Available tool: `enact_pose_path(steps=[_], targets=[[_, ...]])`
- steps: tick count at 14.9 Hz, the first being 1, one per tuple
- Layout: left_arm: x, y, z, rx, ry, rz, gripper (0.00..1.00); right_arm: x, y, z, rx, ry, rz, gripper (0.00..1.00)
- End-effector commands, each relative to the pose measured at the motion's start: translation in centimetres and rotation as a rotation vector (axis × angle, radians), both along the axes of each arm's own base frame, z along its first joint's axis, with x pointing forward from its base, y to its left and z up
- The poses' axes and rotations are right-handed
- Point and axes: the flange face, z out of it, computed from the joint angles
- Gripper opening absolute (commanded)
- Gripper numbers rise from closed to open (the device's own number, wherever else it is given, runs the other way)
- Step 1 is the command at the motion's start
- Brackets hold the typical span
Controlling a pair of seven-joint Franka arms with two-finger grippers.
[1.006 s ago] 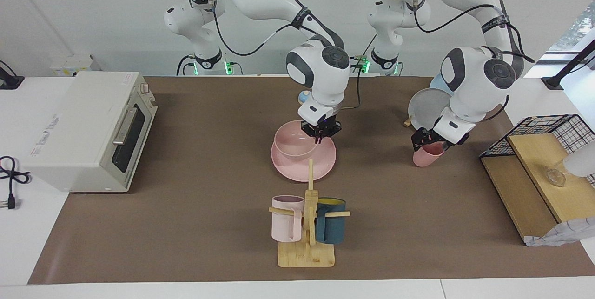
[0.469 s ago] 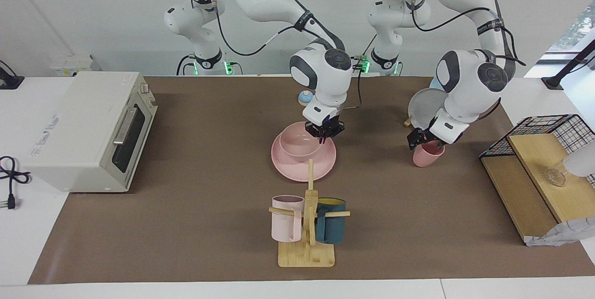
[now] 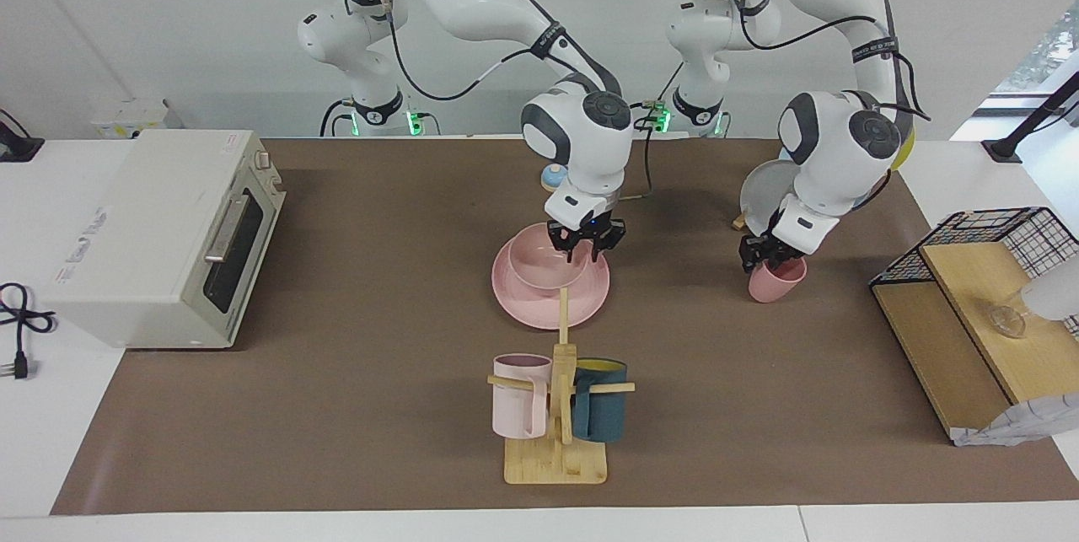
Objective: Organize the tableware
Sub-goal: 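Lower the bowl onto the plate while the left gripper grasps the cup, then release the bowl and withdraw the right gripper while the left gripper lifts the cup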
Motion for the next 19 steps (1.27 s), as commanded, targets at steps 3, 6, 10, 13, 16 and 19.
enact_pose_path(steps=[3, 6, 10, 13, 16, 19], targets=[[-0.8, -0.3, 0.8, -0.010, -0.027, -0.007, 0.00, 2.8, -3.0, 5.0, -0.003, -0.010, -0.014, 0.87], [-0.1, -0.9, 1.7, -0.007, -0.032, -0.023, 0.00, 5.7, -10.4, 9.1, -0.033, 0.030, -0.031, 1.00], [2.9, -5.9, 9.1, -0.008, 0.045, -0.106, 0.00, 7.7, -23.6, 15.5, -0.053, 0.116, -0.066, 1.00], [4.4, -13.8, 14.3, 0.002, 0.124, -0.084, 0.00, 7.5, -33.1, 17.9, -0.067, 0.208, -0.110, 1.00], [2.0, -23.0, 15.6, 0.004, 0.110, -0.058, 0.00, 7.0, -39.2, 20.5, -0.059, 0.224, -0.135, 1.00], [0.9, -29.9, 15.6, -0.036, 0.103, -0.038, 0.00, 5.3, -43.4, 22.7, -0.044, 0.220, -0.087, 1.00]])
